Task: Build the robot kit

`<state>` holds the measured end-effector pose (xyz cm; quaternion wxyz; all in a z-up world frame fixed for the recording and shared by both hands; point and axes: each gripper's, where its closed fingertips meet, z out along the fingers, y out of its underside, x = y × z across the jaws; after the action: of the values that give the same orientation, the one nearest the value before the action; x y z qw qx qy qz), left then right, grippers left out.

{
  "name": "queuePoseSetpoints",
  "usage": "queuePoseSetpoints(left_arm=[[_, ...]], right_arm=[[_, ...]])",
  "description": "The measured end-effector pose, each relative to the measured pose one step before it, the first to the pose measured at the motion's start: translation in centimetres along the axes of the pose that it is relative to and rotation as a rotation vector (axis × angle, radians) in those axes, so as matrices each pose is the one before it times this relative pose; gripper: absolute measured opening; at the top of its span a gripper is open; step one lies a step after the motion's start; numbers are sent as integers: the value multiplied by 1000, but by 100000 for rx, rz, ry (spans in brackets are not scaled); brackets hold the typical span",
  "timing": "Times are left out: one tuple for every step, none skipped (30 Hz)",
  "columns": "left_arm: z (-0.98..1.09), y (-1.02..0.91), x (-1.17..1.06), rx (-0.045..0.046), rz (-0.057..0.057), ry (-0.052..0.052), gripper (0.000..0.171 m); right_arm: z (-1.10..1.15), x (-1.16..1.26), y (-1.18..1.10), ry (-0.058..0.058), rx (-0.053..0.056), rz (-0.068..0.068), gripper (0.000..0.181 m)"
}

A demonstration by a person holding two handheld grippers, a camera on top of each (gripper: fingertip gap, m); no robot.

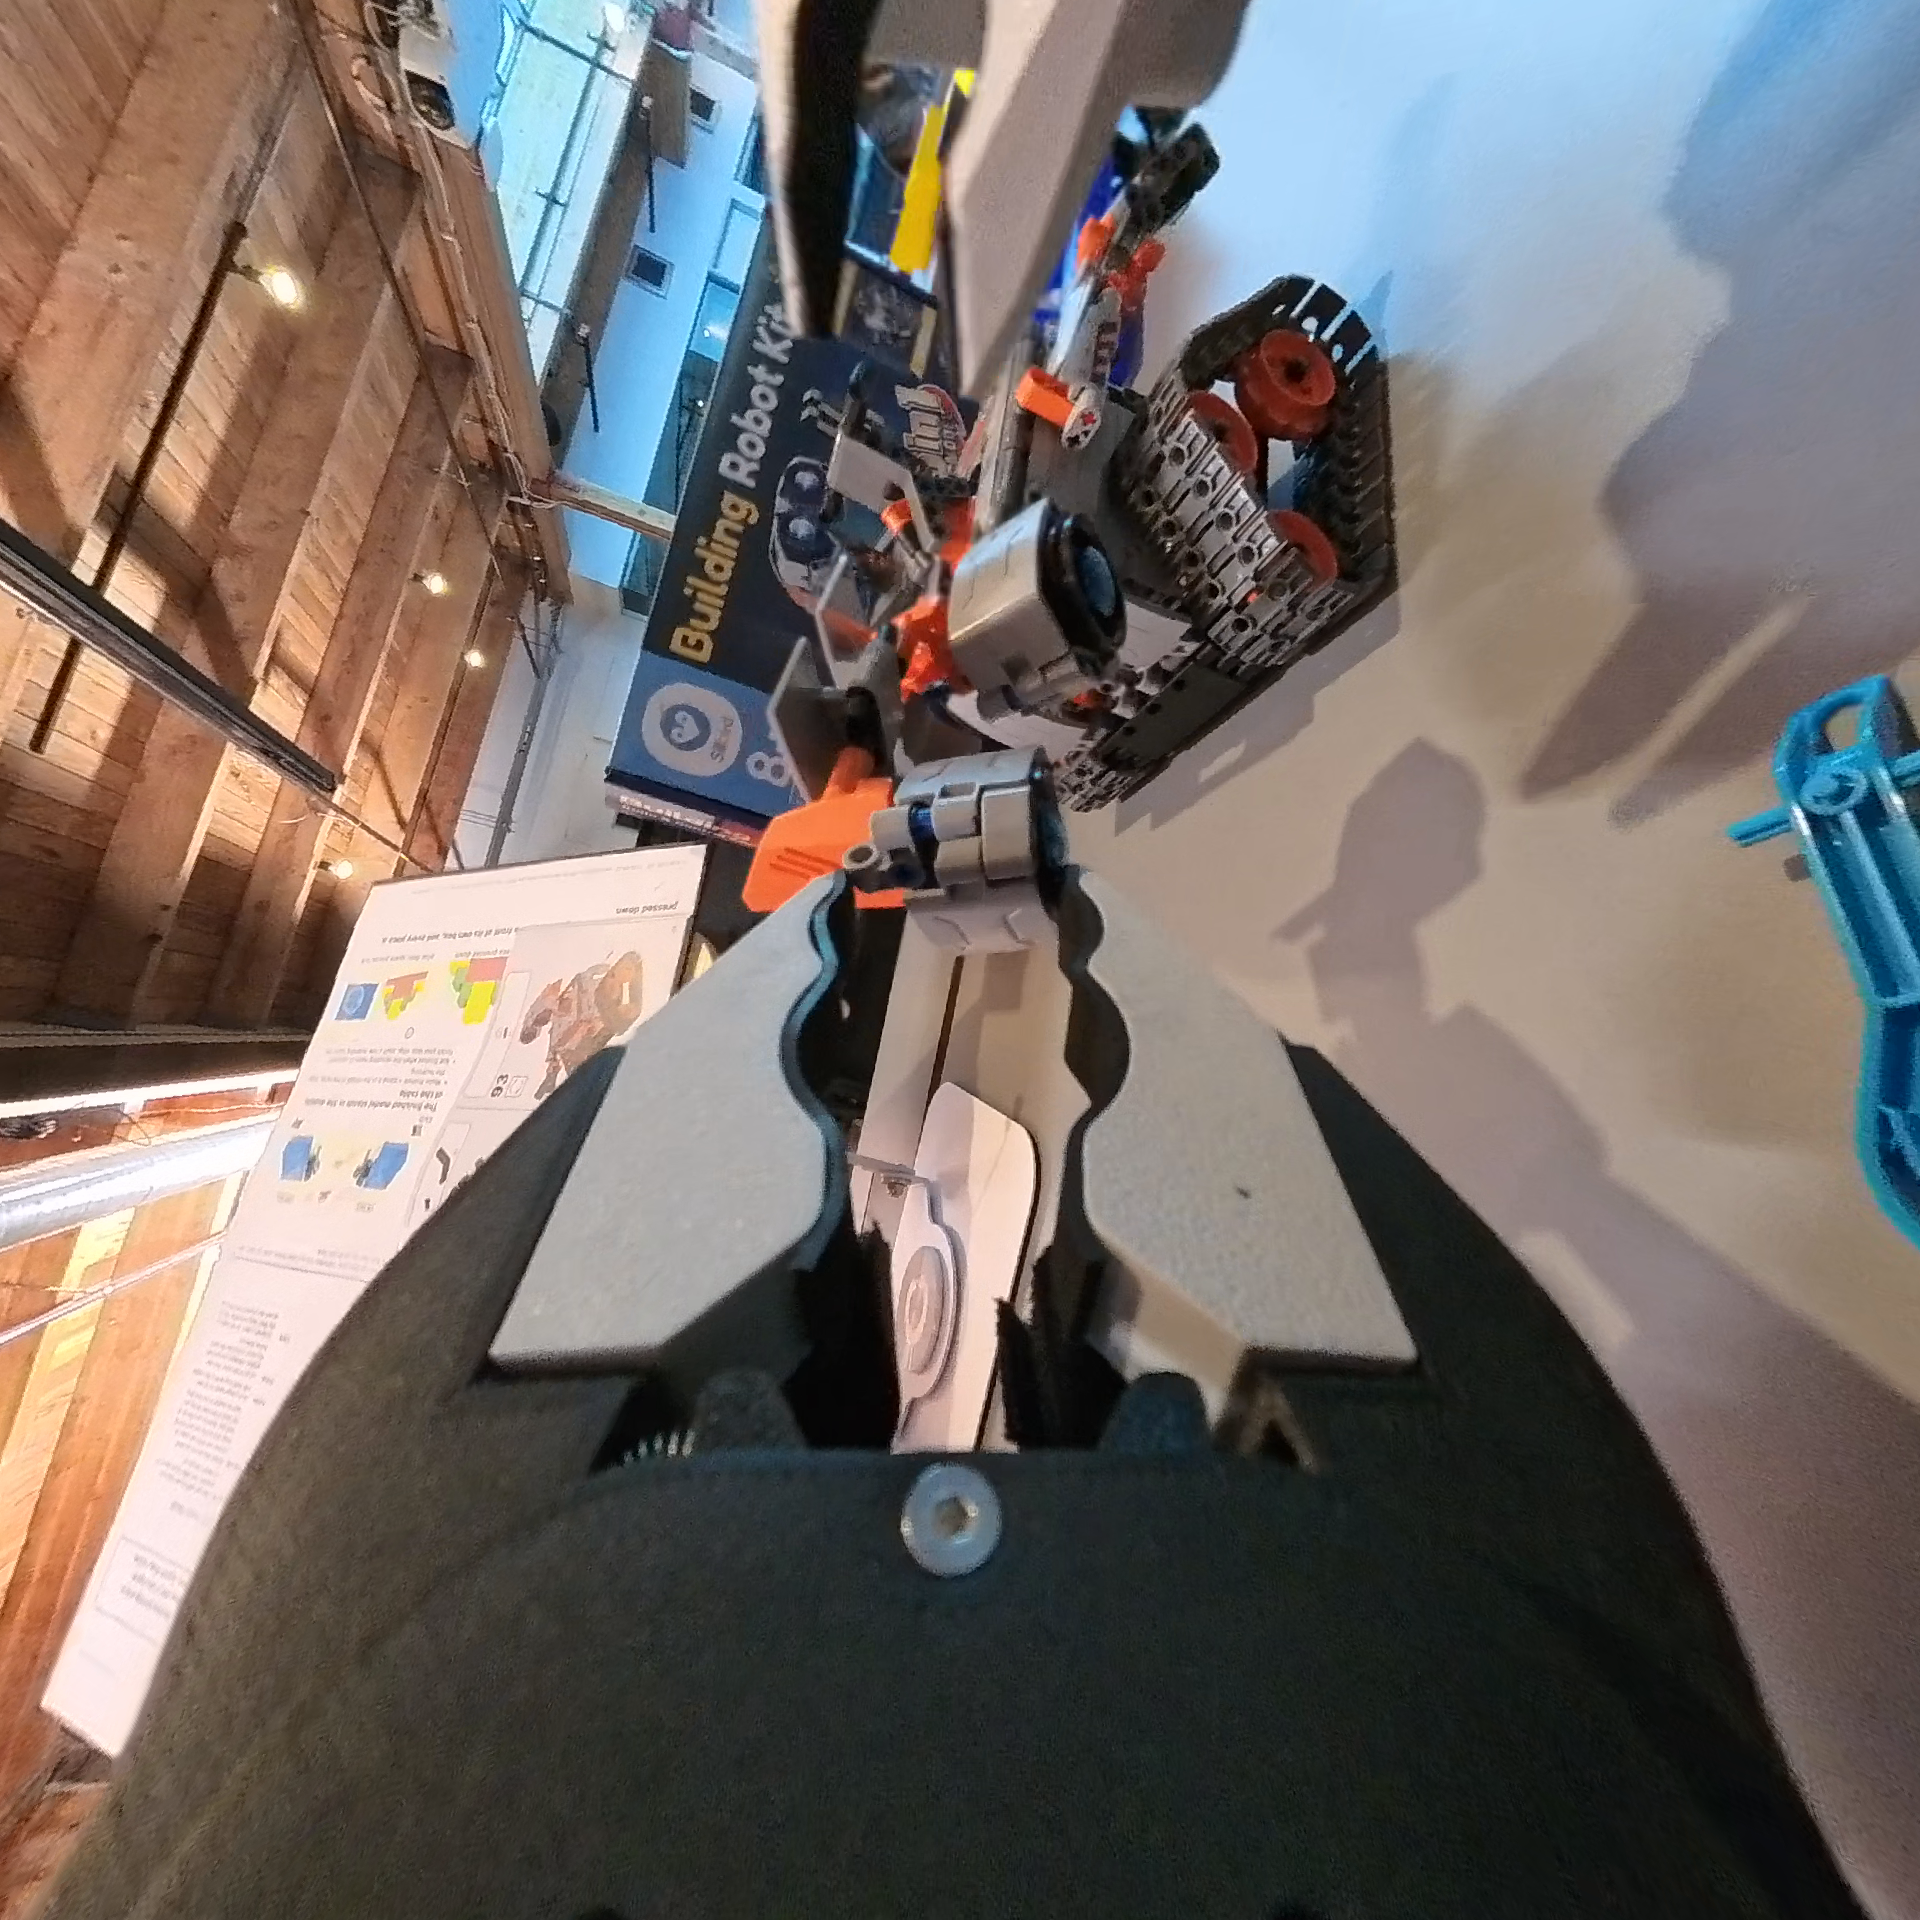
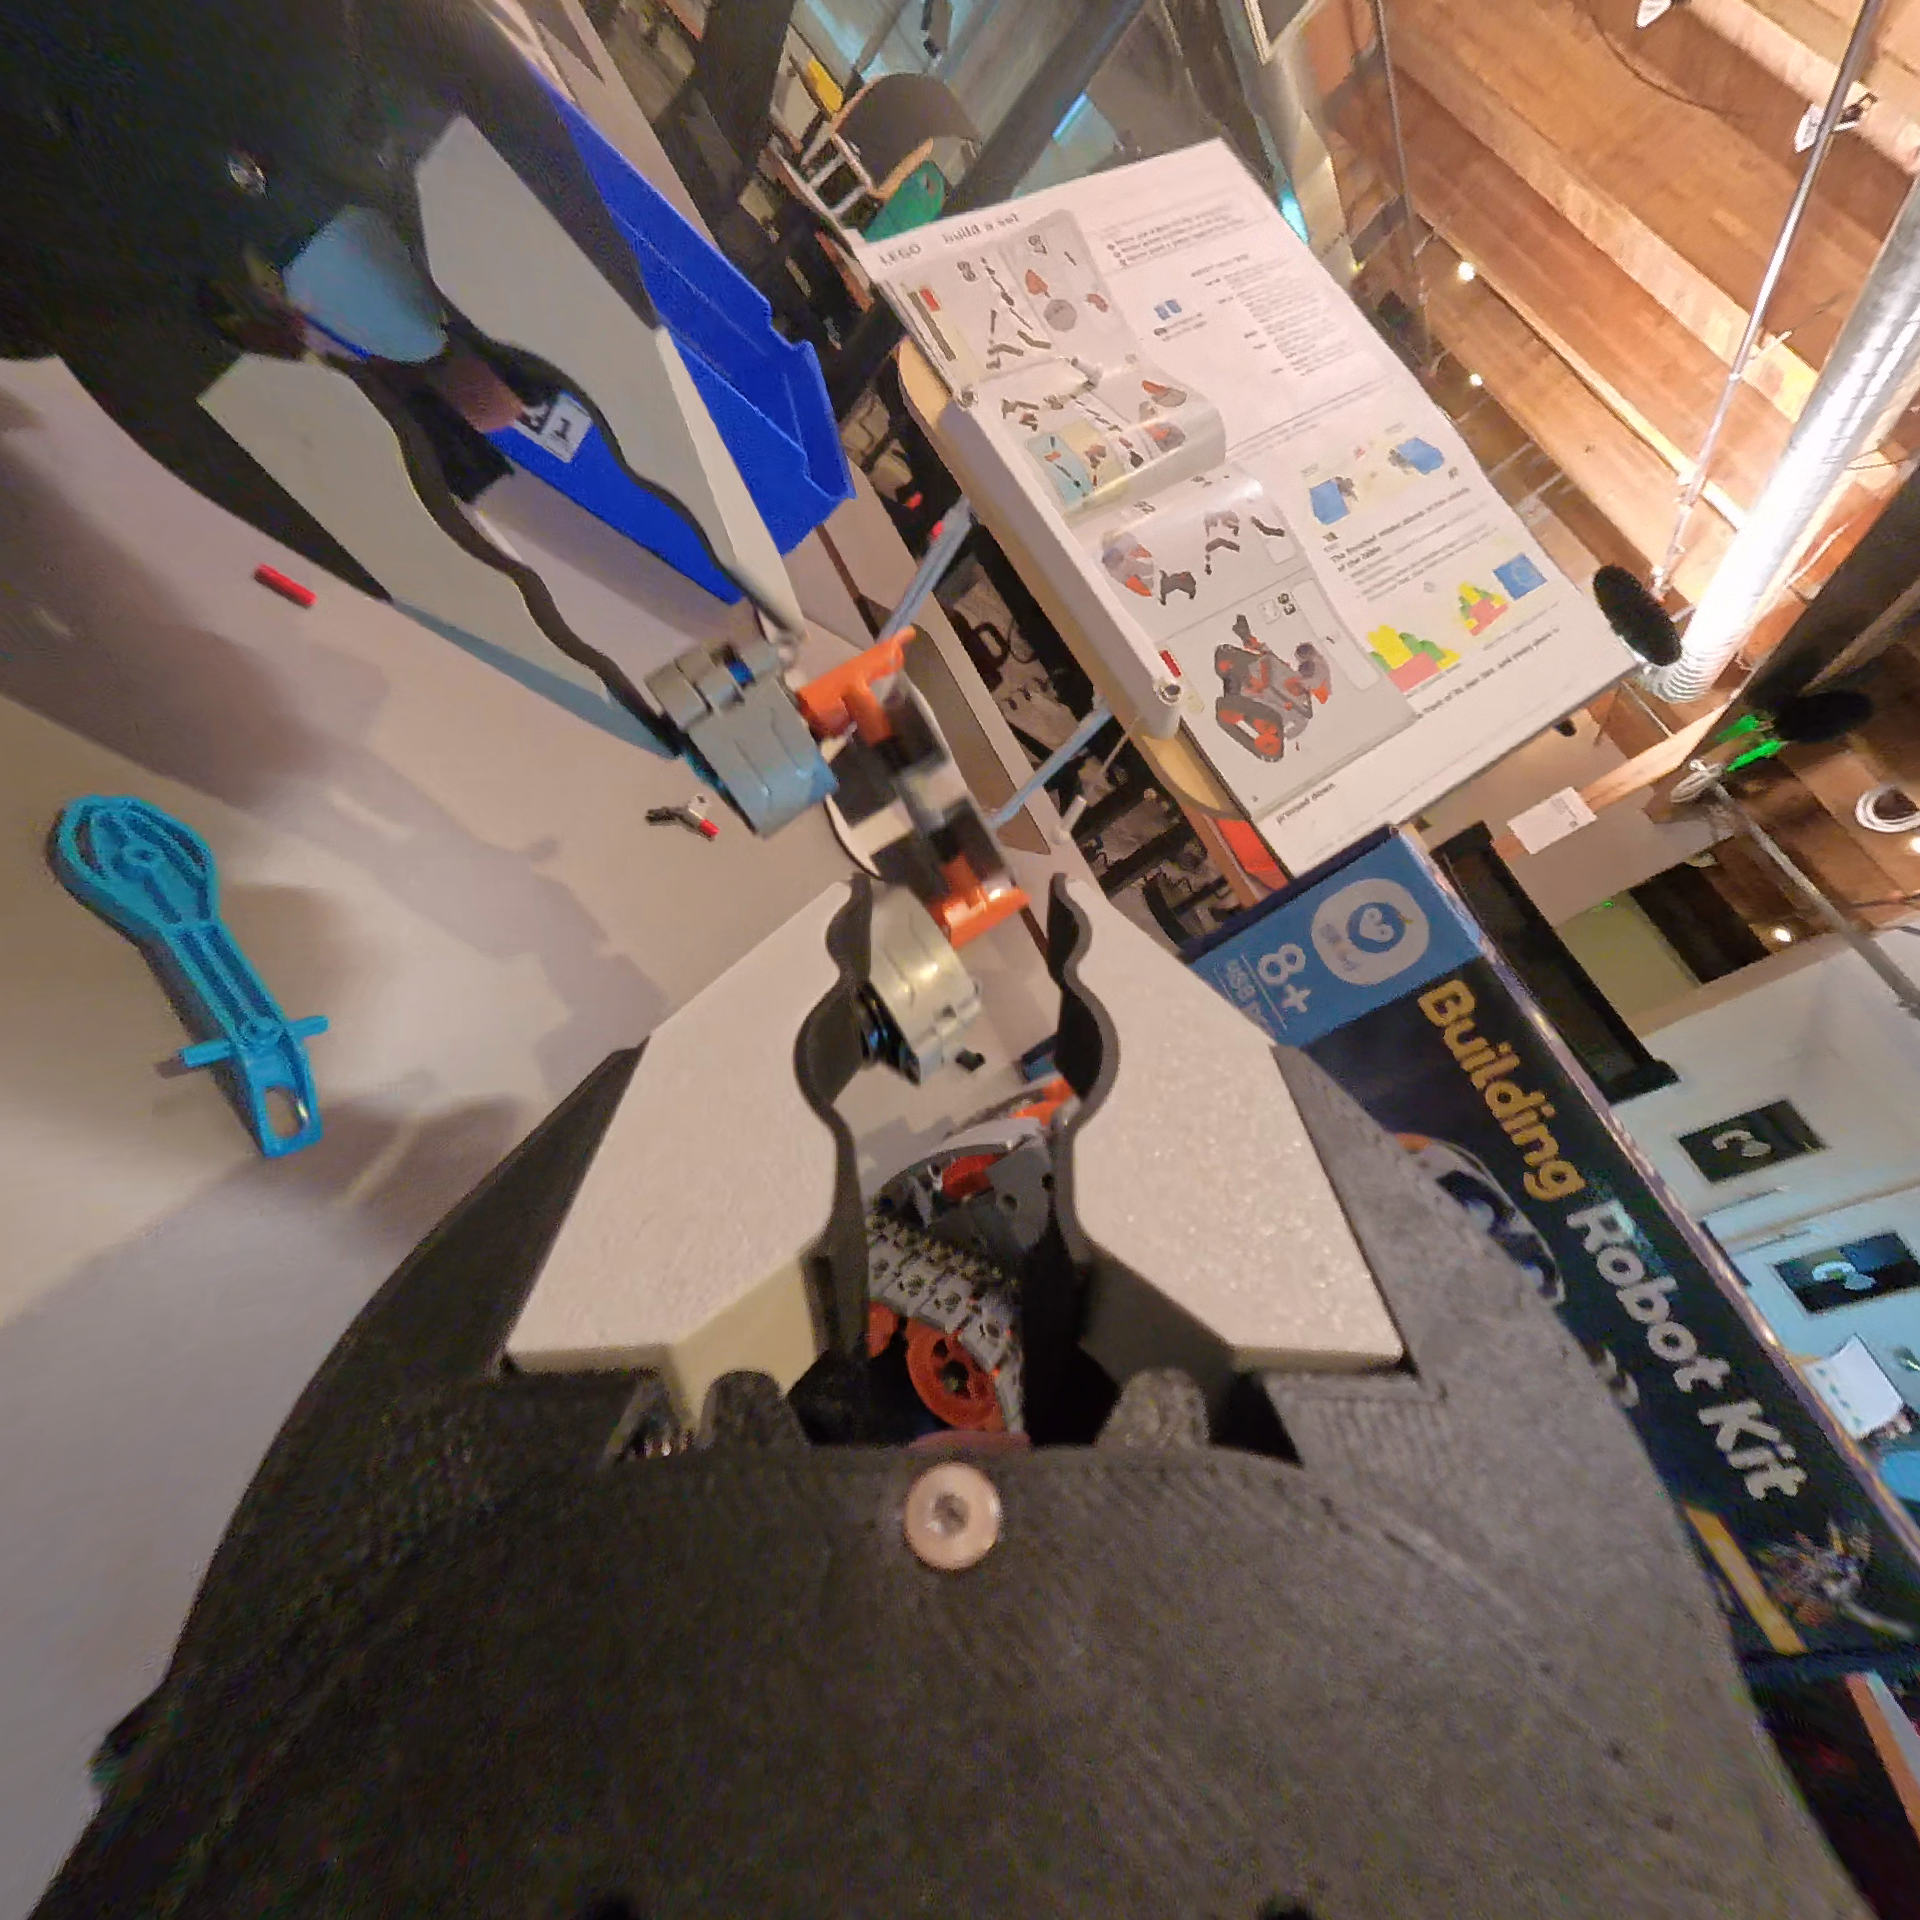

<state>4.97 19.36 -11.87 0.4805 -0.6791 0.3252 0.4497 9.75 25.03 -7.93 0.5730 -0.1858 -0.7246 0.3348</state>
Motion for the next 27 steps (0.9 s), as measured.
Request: queuePoseSetpoints(left_arm=[[29,-114,93,42,618,543,37],[27,-115,104,-162,828,592,37],[-17,-113,25,-282,1345,146,36],[-80,-119,-66,17,1300,-284,25],[-89,-192,15,429,927,417,23],[-131,-160,-22,158,854,159,4],[-144,-287,-178,1047,943,-1061,0],[-55,-141,113,218,94,1067,0],[97,29,557,-515,-879,3686,0],[240,331,643,-1657,-1217,3520,0],[203,322,569,-463,-755,2407,0],[144,272,646,149,-1585,3591,0],[67,314,383,-350,-2322,2909,0],[-52,272,-114,240,-1541,411,0],[-118,72,-150,1683,-2495,1476,2],[-33,163,-201,1125,-5254,2672,10],[182,691,-333,-2111,-5345,2677,18],[393,1251,-380,-5234,-3532,2530,26],[536,1421,-426,-6225,-2877,2171,36],[513,1033,-736,-3696,-3964,87,45],[530,806,-319,-2075,-4478,3071,48],[615,875,42,-2954,-5019,5803,52],[536,571,-101,-2045,-4782,5095,60],[365,-1,-289,842,-3724,3385,64],[347,-149,177,941,-3251,6052,65],[483,105,166,-1548,-5079,6472,70],[591,260,-240,-3084,-5059,3820,84]], right_arm=[[232,-83,-289,-1043,-599,168,32],[282,51,-168,-188,-1254,94,33],[253,43,-196,-147,-834,-774,33],[237,-54,-158,-582,-906,-1421,33],[237,2,-66,-135,-1238,-1672,32],[259,-23,36,-341,-1569,-1287,32],[298,-176,189,-1350,-1850,-488,32],[364,-266,525,-2260,-3211,923,32],[320,-226,704,-2118,-3498,1581,33],[217,-221,536,-1720,-1207,1406,32],[133,-364,447,-2464,-105,1468,31],[63,-286,587,-2127,-905,1291,29],[1,-74,667,-1089,-1575,1012,28],[-12,49,635,-569,-1500,1432,28],[-28,82,466,-479,-561,1805,29],[-31,24,255,-564,468,1650,28],[-2,-19,214,-684,471,1317,28],[39,-19,234,-487,-20,938,28],[17,4,191,-18,92,361,28],[0,-43,129,-62,275,57,28],[-8,-97,160,-386,47,244,27],[-15,-116,172,-432,17,288,27],[-10,-83,180,-202,66,292,27],[-6,-97,192,-385,-41,445,27],[22,-103,205,-602,-179,603,27],[27,-102,163,-621,-33,631,27],[21,-97,80,-735,257,596,28]])
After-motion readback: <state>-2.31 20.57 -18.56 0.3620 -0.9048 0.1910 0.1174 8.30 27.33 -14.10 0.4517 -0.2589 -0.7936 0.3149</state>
